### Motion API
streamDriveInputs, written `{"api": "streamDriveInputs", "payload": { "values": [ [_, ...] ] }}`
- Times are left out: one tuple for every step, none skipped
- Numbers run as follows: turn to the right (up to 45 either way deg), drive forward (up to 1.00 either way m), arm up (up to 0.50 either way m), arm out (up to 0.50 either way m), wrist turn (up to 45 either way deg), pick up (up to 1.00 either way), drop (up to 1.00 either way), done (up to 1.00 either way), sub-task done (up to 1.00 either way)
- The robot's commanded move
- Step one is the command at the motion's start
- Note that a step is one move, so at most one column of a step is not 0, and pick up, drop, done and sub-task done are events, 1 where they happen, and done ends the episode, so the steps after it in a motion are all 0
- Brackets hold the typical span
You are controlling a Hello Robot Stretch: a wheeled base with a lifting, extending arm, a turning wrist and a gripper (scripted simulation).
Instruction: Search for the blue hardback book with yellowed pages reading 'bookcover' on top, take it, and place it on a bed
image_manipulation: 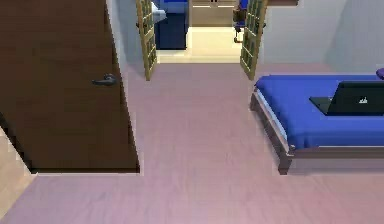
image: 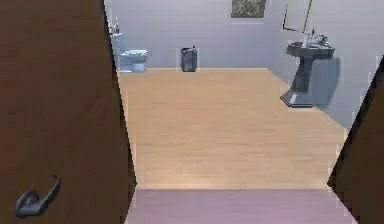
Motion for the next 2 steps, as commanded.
{"api": "streamDriveInputs", "payload": {
  "values": [
    [45.0,0.00,0.00,0.00,0.0,0.00,0.00,0.00,0.00],
    [45.0,0.00,0.00,0.00,0.0,0.00,0.00,0.00,0.00]
  ]
}}
